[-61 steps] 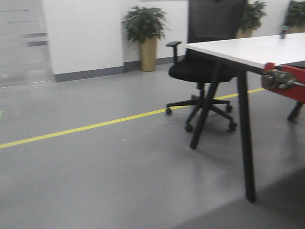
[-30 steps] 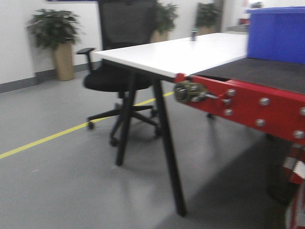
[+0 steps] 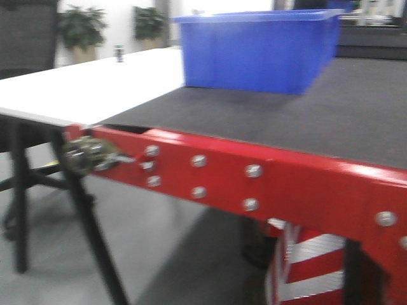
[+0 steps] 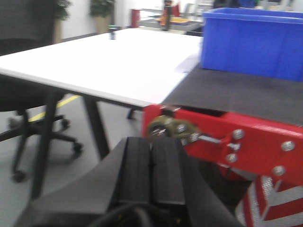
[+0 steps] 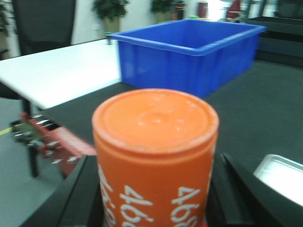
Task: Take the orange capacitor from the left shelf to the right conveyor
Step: 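Drive the base to the red-framed conveyor belt, then lower the cylinder onto the grey tray on the conveyor with the right gripper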
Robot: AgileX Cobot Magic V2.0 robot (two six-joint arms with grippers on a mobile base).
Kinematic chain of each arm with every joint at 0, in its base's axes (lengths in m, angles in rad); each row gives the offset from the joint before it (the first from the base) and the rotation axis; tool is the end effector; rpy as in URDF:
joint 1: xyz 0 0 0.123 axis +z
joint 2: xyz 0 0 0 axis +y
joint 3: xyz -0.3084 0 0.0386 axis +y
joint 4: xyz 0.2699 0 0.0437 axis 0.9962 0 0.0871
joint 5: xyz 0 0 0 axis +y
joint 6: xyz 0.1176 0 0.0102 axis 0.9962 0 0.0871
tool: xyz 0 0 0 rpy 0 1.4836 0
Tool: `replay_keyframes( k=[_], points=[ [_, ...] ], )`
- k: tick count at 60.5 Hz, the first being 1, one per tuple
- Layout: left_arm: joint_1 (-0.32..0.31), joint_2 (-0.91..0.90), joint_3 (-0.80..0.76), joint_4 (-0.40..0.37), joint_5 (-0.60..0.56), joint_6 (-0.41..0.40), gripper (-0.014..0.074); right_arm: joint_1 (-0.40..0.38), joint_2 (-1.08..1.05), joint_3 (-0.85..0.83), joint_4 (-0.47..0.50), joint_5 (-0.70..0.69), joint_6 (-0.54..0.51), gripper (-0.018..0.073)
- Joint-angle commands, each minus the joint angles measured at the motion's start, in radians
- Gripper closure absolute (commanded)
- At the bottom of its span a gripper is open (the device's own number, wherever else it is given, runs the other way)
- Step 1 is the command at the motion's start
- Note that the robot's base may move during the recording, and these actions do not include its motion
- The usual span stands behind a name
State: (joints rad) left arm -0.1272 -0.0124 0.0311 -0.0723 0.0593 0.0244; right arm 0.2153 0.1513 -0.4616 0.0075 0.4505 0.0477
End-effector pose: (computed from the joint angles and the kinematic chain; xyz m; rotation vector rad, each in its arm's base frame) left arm 0.0791 -0.0106 0.1974 0.0654 1.5618 -0.1412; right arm 0.0610 0.0137 0.3253 -0.1333 1.6224 0.2102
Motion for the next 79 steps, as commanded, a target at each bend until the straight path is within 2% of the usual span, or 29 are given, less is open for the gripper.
replay_keyframes(
  k=[1,79],
  points=[
    [-0.004,-0.011,-0.006,-0.002,-0.084,0.0,0.0723,-0.001,0.013,-0.033,-0.008,-0.09,-0.007,0.0504],
    [-0.004,-0.011,-0.006,-0.002,-0.084,0.0,0.0723,-0.001,0.013,-0.033,-0.008,-0.09,-0.007,0.0504]
  ],
)
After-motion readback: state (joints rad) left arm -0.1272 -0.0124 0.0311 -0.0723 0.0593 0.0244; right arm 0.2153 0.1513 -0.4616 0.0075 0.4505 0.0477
